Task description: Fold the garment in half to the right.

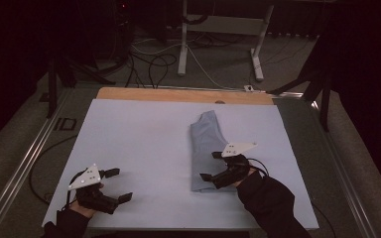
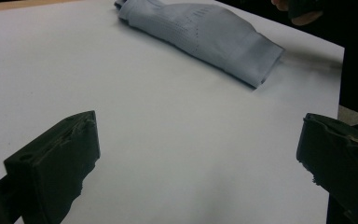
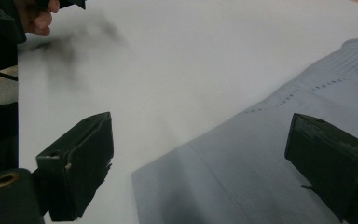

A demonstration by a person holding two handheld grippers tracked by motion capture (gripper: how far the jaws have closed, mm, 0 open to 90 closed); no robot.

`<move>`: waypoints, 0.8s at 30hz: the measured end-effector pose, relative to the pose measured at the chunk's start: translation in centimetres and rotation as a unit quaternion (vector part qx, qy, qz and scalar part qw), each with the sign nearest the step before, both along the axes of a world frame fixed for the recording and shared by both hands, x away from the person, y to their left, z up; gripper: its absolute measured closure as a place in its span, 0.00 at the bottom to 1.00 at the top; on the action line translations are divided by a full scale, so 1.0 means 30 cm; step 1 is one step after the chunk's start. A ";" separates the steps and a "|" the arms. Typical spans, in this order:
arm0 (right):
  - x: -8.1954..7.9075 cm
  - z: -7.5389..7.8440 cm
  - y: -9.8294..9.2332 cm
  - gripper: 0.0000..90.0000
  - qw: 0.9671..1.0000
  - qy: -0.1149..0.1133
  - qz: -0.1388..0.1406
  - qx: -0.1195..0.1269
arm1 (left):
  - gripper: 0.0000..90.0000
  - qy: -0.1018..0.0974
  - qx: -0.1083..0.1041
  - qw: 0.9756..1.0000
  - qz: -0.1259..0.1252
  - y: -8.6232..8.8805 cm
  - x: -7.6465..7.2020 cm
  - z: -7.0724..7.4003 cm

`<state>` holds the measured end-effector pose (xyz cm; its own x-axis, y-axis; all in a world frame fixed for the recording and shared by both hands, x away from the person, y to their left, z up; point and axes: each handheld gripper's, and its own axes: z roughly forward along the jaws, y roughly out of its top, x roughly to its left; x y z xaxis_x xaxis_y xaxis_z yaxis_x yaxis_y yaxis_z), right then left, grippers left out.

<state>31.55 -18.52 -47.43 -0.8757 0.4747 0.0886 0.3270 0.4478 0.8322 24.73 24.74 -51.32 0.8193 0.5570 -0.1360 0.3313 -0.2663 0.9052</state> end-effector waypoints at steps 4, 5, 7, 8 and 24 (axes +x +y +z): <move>-0.002 0.009 -0.028 0.09 1.000 -0.005 -0.014 0.002 | 0.00 -0.002 0.000 1.000 0.000 0.006 0.000 0.003; -0.003 0.010 -0.036 0.09 1.000 -0.007 -0.019 0.001 | 0.00 -0.002 0.001 1.000 0.000 0.007 0.000 0.004; -0.005 0.012 -0.051 0.09 1.000 -0.009 -0.024 0.000 | 0.00 -0.002 0.000 1.000 -0.001 0.010 0.000 0.003; -0.005 0.011 -0.060 0.09 1.000 -0.010 -0.027 0.002 | 0.00 -0.001 -0.002 1.000 0.000 0.012 0.001 0.003; -0.019 -0.034 -0.214 0.09 0.996 -0.005 -0.083 0.012 | 0.00 0.003 0.010 0.999 0.030 0.060 0.003 0.000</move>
